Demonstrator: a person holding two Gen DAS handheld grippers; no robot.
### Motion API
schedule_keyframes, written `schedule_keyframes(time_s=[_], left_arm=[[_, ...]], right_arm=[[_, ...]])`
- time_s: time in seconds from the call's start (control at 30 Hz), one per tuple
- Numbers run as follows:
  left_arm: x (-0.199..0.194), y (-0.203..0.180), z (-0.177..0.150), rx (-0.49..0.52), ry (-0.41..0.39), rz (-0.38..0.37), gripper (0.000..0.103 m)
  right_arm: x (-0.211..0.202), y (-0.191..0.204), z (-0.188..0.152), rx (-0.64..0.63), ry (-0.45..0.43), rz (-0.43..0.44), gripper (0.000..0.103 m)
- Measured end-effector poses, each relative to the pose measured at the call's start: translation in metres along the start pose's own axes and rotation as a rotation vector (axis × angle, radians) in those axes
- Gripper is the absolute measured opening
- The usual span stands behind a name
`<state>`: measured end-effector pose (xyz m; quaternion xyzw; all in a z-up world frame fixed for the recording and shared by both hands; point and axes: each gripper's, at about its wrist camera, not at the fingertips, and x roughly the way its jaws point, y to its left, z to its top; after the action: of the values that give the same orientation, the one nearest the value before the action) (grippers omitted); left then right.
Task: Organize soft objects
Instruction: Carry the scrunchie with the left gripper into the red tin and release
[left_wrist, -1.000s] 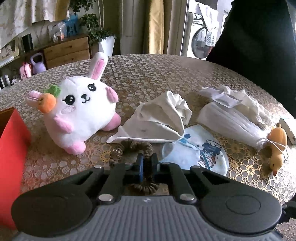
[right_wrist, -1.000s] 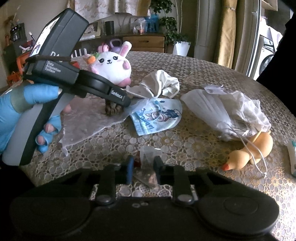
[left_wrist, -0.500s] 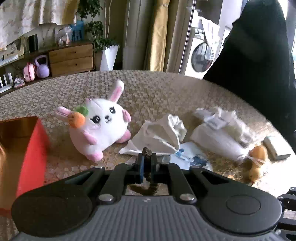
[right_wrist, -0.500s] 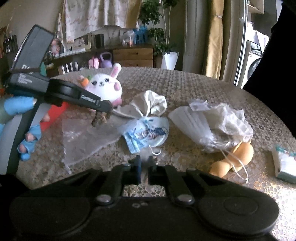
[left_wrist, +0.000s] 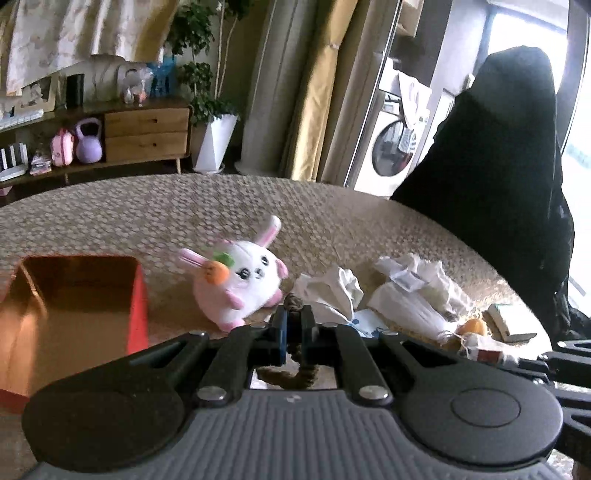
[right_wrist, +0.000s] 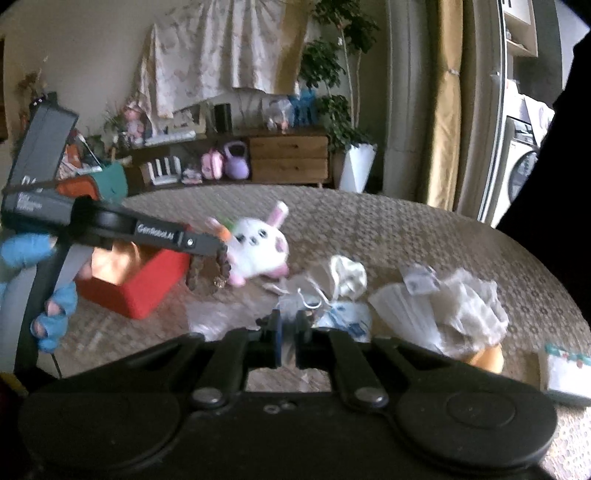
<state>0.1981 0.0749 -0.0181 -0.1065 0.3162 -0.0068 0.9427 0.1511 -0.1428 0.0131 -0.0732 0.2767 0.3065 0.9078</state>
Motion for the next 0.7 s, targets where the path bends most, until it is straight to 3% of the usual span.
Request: schedule_keyframes(time_s=[0.33, 0.7], left_arm=[[-0.05, 0.048, 0.015, 0.016, -0.029, 0.044, 0.007], [-0.067, 0.123, 0.022, 0.001, -0.009, 0.134, 0.007]], right_arm=[[0.006, 0.052, 0.038, -0.082, -0.033, 0.07, 0.004], [0.056, 0.122, 0.072, -0.184, -0.011, 0.164, 0.004]])
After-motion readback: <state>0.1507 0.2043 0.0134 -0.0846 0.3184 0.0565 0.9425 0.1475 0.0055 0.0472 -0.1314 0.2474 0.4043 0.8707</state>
